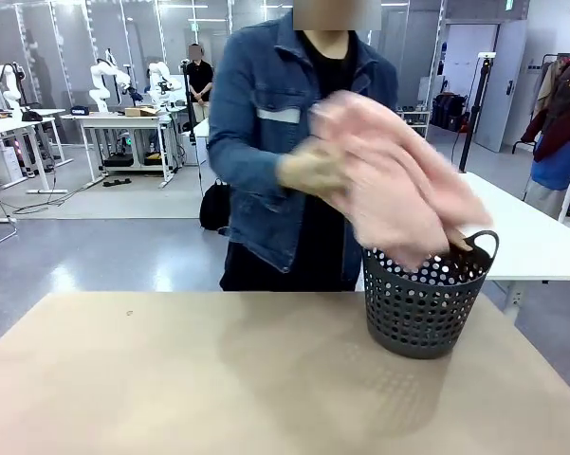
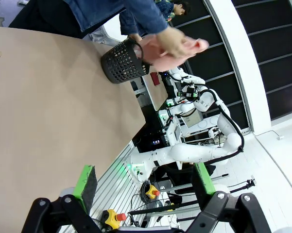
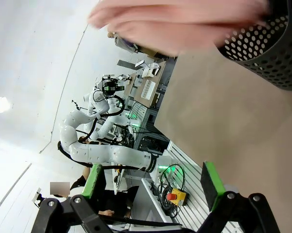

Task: Fold the towel.
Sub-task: Grab the top end of the 100 cm Hotel Towel extended by the human.

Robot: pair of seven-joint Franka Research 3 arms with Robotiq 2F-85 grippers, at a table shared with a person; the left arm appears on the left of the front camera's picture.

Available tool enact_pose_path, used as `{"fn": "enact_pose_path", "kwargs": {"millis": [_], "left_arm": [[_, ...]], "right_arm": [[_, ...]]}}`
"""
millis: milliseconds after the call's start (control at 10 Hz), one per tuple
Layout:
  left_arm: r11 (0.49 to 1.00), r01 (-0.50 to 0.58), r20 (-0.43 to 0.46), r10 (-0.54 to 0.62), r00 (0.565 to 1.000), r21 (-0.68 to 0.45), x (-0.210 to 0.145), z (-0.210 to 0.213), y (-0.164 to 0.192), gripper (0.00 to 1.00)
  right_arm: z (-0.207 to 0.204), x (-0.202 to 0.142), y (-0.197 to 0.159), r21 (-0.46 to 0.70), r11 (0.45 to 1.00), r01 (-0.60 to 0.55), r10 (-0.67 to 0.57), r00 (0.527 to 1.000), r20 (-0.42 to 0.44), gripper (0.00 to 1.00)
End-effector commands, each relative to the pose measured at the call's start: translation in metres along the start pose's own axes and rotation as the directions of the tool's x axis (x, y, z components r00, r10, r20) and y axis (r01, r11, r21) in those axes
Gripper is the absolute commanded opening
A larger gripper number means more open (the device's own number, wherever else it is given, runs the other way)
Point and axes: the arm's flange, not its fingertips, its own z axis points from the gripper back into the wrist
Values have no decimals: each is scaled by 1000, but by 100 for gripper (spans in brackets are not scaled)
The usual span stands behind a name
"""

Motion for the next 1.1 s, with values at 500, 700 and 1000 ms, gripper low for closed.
{"fn": "enact_pose_path", "kwargs": {"millis": [500, 700, 1000], "left_arm": [[1000, 10, -7, -10, 1000, -15, -2, 0, 2, 100], [1000, 10, -7, -10, 1000, -15, -2, 0, 2, 100], [1000, 10, -7, -10, 1000, -15, -2, 0, 2, 100]], "right_arm": [[1, 2, 3, 14, 1000, -3, 3, 1000, 7, 100], [1, 2, 3, 14, 1000, -3, 3, 1000, 7, 100], [1, 2, 3, 14, 1000, -3, 3, 1000, 7, 100]]}}
